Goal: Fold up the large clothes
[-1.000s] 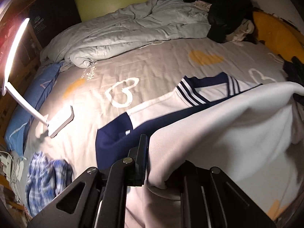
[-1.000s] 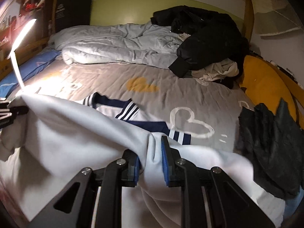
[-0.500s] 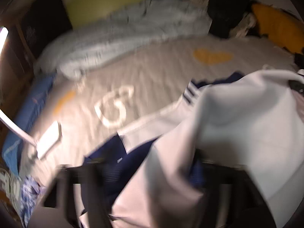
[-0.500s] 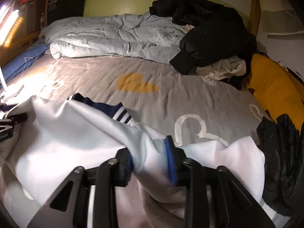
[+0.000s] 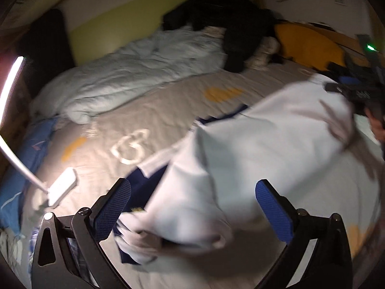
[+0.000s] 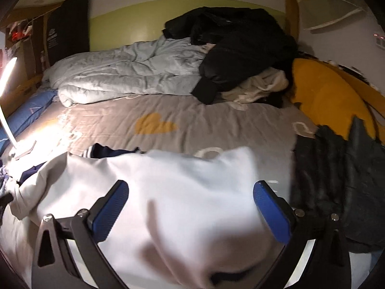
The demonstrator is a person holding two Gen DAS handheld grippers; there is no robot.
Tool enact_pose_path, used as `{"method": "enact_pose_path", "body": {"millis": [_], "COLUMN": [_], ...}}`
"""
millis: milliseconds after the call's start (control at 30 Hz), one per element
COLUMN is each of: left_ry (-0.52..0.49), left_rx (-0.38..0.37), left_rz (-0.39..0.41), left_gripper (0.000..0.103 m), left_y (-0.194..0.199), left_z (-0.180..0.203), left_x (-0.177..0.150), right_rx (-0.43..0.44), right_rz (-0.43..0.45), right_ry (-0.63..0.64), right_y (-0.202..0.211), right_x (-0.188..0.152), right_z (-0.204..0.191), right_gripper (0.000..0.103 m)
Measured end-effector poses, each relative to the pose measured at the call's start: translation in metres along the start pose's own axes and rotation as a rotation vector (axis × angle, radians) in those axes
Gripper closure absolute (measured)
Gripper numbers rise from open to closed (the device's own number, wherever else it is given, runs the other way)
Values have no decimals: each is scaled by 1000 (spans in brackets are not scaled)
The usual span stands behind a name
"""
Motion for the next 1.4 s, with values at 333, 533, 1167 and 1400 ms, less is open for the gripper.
{"method": "enact_pose_path", "body": {"millis": [333,533,1167,1400], "left_ry": [-80,31,638,668], "left_rx": [109,237,71,79], "left_rz": [-110,5,-139,55], "left_gripper": [0,0,75,92], "left_y": [-31,-34,-74,-47], "left_z": [2,-41,-157,-156], "left_x": [-40,-23,-36,-8], "right_rx": [1,66,211,128], "right_rz": [-19,-78,-215,-78], "right_ry": [-13,53,-94,-84], "right_y": [16,5,-27,-23], "right_x": [-9,-14,-35,-22], "right_z": [10,-10,19,25], "right_gripper": [0,0,5,99]}}
Point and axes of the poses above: each gripper's, at about its wrist camera, not at the fingertips, and y roughly against the way its jaws point, z to its right, x to its top, the point moved 3 cm from there along -y, roughly the way its jaws point, and after that the axes turned 10 degrees about y, right-handed, at the moved point
